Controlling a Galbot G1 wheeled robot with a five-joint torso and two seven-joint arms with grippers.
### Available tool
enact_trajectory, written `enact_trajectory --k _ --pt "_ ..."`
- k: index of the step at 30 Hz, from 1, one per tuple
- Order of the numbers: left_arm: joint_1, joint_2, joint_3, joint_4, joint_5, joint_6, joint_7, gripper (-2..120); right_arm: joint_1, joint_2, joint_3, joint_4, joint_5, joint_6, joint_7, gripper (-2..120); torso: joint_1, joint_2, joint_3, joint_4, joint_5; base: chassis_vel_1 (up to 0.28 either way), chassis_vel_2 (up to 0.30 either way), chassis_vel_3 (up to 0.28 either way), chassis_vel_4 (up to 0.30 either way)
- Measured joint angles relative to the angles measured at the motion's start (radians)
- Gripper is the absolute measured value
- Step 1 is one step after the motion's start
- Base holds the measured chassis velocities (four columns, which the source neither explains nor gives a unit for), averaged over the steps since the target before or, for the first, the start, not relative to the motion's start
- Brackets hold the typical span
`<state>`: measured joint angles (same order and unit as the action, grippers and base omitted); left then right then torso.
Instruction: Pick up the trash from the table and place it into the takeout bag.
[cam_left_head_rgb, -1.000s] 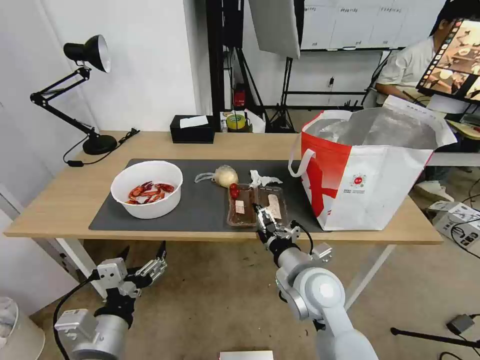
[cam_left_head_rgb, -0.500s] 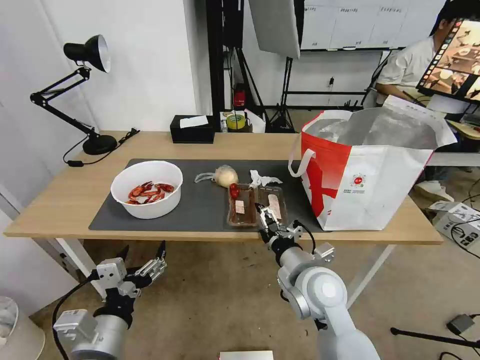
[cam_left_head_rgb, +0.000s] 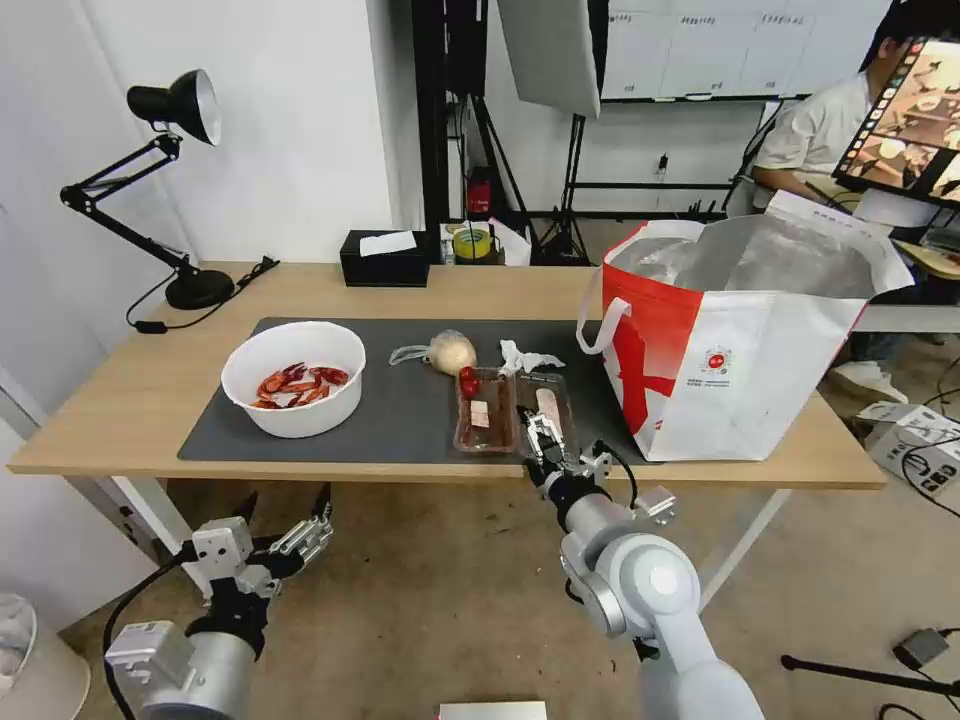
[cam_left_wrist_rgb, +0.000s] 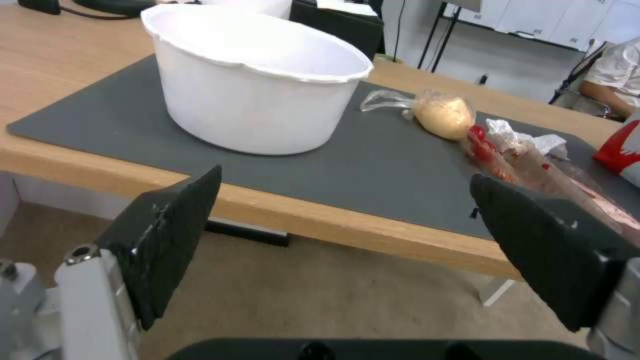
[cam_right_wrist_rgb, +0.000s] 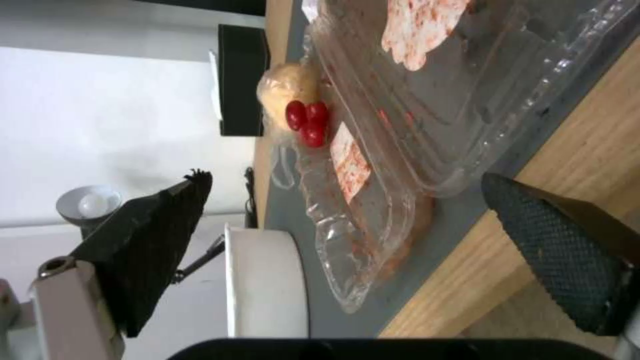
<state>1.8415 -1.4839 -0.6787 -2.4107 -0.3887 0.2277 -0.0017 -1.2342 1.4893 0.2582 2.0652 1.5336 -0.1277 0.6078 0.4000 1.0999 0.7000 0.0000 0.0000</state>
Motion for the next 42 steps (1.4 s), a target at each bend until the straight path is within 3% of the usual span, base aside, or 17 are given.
enact_trajectory --k 19,29,33,42 --pt "0.005 0.000 0.001 0.004 -0.002 -0.025 0.004 100 0.006 0.002 0.002 0.003 -0.052 0.008 -0.014 100 0.000 0.000 0.000 0.0000 0.0000 0.000 0.000 0.000 0.000" --pt "0.007 -0.001 -0.002 0.003 -0.002 -0.029 0.005 100 0.002 -0.010 -0.025 0.002 -0.225 -0.007 -0.050 100 0.000 0.000 0.000 0.0000 0.0000 0.000 0.000 0.000 0.000" --pt "0.006 -0.004 0.000 0.003 -0.001 -0.031 0.006 100 -0.006 -0.021 -0.041 0.025 -0.352 -0.011 -0.067 100 0.000 0.000 0.000 0.0000 0.0000 0.000 0.000 0.000 0.000" --pt "0.005 -0.004 0.002 0.004 0.000 -0.032 0.006 100 -0.008 -0.053 -0.045 0.057 -0.463 -0.016 -0.102 100 0.000 0.000 0.000 0.0000 0.0000 0.000 0.000 0.000 0.000"
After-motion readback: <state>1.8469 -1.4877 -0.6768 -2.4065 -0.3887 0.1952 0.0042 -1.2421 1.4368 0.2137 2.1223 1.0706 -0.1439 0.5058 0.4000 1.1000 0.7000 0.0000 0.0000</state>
